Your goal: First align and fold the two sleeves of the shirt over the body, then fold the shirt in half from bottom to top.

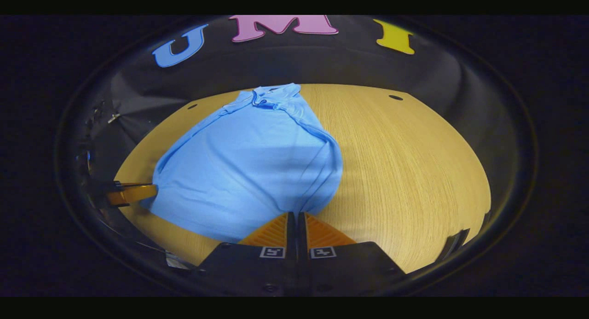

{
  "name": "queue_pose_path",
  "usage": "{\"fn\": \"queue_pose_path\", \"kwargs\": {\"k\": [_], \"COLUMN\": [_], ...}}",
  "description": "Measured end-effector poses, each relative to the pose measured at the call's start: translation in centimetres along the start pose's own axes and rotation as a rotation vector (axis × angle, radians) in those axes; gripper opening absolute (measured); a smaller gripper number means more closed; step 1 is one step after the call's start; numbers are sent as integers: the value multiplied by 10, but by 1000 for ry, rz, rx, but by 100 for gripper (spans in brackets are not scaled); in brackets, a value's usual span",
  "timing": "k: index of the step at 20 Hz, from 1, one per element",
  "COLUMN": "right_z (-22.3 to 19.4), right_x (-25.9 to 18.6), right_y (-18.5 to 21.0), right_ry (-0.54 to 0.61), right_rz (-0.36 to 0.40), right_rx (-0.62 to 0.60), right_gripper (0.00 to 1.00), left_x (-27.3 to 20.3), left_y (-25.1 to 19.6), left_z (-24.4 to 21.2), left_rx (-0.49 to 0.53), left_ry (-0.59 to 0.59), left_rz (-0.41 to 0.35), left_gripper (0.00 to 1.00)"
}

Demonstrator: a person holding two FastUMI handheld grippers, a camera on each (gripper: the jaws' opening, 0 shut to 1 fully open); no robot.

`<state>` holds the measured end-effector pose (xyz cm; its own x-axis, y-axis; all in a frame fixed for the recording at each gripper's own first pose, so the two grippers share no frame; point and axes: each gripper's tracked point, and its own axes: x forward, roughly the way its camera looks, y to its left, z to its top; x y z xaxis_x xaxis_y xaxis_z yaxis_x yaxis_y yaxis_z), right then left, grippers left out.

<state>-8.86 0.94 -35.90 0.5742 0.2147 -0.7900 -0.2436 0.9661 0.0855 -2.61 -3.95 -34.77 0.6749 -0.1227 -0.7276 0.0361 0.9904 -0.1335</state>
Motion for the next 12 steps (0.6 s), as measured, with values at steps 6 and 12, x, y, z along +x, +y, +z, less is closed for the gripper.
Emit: {"fn": "queue_pose_path", "kwargs": {"k": [6,12], "right_z": [53,132], "right_x": [-17,-23], "right_y": [17,27], "right_ry": [-81,-170], "right_rz": [44,81], "right_rx": [4,-5], "right_gripper": [0,5], "left_x": [-23,-44], "left_y": [-6,-8], "left_z": [28,97], "left_rx": [-38,-47], "left_ry": [-24,-85], "left_rz": [-22,-36], "left_gripper": [6,6]}}
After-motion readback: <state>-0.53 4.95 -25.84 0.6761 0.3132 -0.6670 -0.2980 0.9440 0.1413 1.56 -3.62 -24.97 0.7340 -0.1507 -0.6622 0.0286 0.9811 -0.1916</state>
